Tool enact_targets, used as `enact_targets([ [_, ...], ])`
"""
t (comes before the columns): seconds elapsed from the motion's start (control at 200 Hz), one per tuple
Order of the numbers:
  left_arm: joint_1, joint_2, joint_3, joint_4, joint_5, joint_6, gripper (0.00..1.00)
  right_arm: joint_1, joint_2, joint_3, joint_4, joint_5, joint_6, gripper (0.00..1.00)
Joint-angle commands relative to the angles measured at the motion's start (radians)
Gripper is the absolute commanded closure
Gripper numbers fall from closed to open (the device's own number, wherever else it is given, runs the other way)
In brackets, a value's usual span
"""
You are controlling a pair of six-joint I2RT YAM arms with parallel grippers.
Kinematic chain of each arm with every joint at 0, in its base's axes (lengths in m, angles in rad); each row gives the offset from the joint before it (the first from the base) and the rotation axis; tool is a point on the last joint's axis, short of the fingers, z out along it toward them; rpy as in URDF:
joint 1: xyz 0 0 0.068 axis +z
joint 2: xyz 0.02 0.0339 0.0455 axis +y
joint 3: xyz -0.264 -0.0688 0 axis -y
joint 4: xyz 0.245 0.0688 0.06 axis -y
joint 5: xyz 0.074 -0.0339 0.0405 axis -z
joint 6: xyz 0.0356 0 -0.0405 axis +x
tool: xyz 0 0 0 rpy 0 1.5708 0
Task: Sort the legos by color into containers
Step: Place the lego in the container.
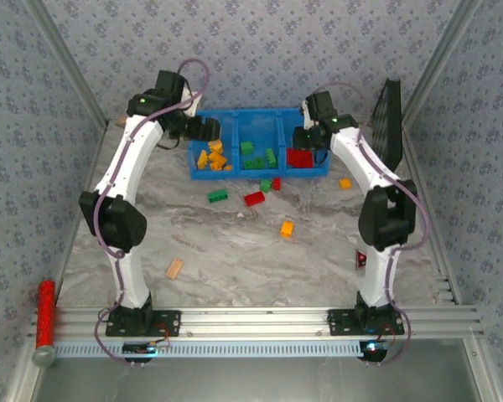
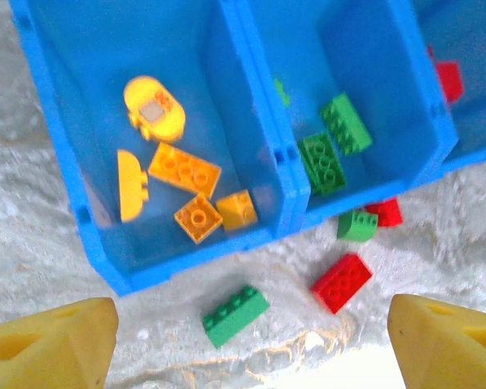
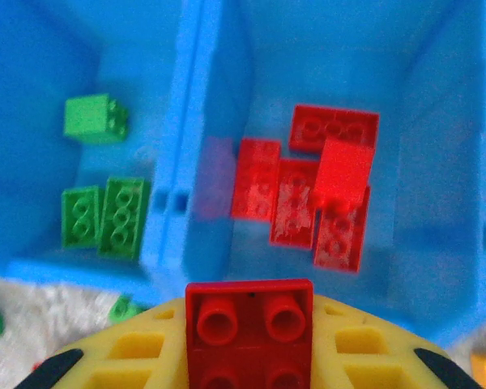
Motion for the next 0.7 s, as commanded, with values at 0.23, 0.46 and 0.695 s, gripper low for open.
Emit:
enact_targets([
  [0.23,-0.130,-0.065,-0.208,-0.031,-0.019,0.013,0.14,-0.070,0.331,0.352,-0.027,-0.044,-0.016,0.76],
  [0.46,-0.211,-0.056,-0.313,0.021,-0.028,0.040,0.14,-0.088,0.355,0.351,-0.032,-0.086,-0.002,0.60],
  [0.695,-0.266,-0.004,-0.342,0.081,-0.034,0.064,0.14,-0.083,0.301,0.295,-0.017,-0.109,-0.003,0.46],
])
